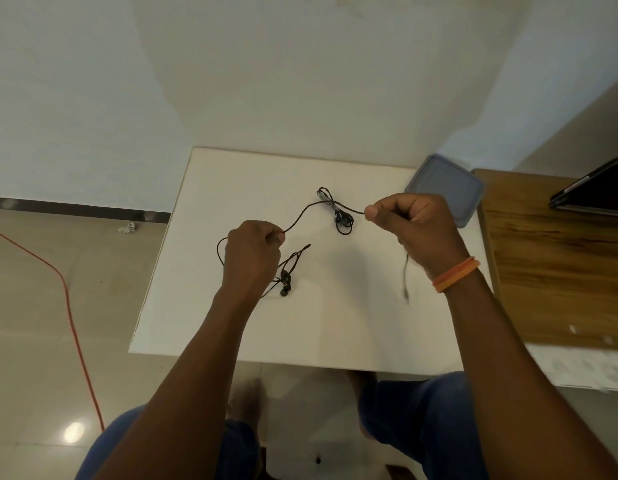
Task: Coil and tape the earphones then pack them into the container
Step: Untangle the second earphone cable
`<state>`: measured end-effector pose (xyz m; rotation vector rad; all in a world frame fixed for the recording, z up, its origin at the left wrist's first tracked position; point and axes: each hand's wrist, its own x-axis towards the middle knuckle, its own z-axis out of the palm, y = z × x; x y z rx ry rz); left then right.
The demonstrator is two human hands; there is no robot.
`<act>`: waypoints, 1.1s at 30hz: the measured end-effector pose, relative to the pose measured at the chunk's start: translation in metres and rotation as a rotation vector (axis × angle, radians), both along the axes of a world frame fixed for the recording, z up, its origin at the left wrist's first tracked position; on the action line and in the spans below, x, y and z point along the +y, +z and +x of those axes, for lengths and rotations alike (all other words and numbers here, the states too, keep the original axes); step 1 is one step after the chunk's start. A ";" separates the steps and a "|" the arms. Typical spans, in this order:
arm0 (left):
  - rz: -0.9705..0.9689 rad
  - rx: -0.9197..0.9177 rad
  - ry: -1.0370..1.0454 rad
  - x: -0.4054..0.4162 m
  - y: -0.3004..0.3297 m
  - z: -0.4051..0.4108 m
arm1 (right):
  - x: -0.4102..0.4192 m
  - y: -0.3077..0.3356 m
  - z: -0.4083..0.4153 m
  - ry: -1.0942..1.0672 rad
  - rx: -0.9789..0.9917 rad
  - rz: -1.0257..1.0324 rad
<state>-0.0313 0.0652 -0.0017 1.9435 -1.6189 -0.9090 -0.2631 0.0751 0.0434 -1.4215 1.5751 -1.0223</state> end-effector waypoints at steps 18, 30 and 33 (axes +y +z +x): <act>-0.451 0.085 -0.412 0.012 0.022 -0.029 | 0.001 -0.013 0.025 0.171 0.093 0.008; -0.146 -0.077 0.099 -0.009 0.002 0.024 | 0.002 -0.010 -0.007 -0.030 -0.059 0.266; -0.040 -0.055 -0.008 -0.007 -0.001 0.015 | 0.001 -0.010 -0.007 -0.120 -0.083 0.247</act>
